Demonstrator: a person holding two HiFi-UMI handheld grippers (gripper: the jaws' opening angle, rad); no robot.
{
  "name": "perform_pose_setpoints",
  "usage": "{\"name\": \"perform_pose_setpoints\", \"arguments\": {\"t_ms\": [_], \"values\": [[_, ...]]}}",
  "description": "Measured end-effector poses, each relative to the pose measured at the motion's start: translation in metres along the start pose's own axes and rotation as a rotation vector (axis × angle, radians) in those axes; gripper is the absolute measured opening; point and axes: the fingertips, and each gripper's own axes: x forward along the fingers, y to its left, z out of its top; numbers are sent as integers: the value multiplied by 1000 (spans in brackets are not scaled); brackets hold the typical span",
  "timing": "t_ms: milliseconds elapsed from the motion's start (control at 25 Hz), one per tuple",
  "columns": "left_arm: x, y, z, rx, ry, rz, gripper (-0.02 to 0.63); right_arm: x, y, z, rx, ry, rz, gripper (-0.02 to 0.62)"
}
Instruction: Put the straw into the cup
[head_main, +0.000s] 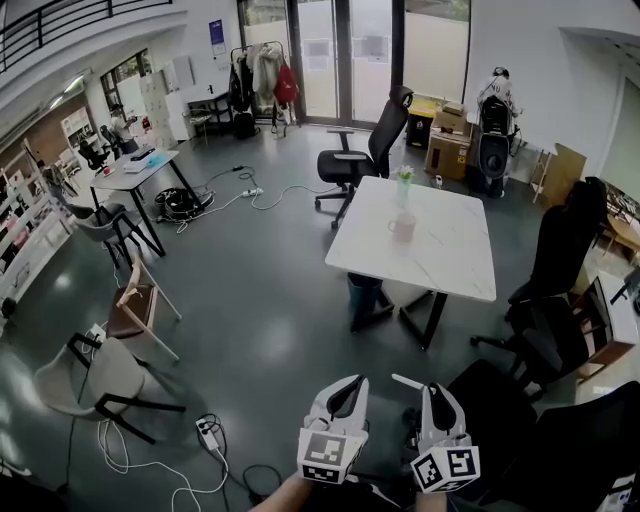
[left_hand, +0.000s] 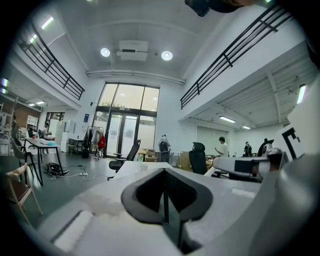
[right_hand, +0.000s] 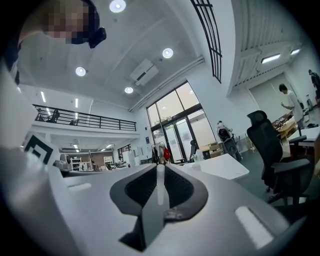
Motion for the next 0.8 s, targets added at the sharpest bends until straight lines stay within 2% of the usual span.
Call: {"name": "perform_pose_setpoints", "arguments": {"t_ms": [160, 440, 800], "values": [[9, 3, 4, -8, 6, 22, 2, 5, -12, -1, 12, 6, -3, 46], [41, 13, -3, 9, 6, 12, 2, 36, -30, 1, 24, -7, -3, 46], [137, 61, 0, -22, -14, 33, 2, 127, -81, 2, 15, -12, -19, 46]]}}
